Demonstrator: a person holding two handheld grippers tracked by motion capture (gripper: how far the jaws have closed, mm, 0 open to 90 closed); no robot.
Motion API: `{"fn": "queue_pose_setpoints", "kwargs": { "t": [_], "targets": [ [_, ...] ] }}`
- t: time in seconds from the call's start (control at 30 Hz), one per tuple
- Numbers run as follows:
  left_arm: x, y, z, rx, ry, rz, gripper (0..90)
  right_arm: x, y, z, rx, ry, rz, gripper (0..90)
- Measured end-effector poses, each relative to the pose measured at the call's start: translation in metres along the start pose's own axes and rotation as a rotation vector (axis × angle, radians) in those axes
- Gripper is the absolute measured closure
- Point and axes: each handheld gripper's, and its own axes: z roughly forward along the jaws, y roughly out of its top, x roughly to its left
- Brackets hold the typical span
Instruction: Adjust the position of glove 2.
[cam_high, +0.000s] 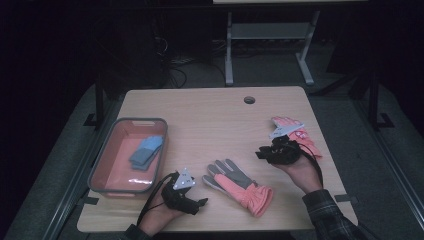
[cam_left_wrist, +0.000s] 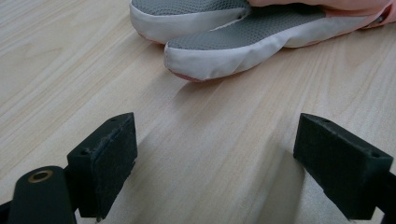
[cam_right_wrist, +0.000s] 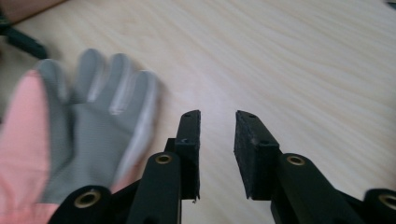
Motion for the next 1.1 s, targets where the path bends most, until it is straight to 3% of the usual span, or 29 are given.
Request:
{"fn": "queue_pose_setpoints", "kwargs": {
  "t": [0.37, 0.77, 0.93, 1.1],
  "targets": [
    [0.0, 0.0, 0.0, 0.0, -0.001, 0.001, 12.6, -0.058, -0.006, -0.021, -0.03, -0.132, 0.089, 66.2],
    [0.0, 0.0, 0.0, 0.0, -0.001, 0.002, 12.6, -0.106, -0.021, -0.031, -0.018, -0.252, 0.177, 61.9],
    [0.0, 0.0, 0.0, 0.0, -0.002, 0.004, 12.6, -0.118, -0.032, -0.026, 0.004, -0.279, 0.219, 59.0],
    [0.0, 0.0, 0.0, 0.0, -0.002, 0.003, 12.6, -0.126, -0.043, -0.01, 0.035, -0.265, 0.255, 58.4]
  ]
}}
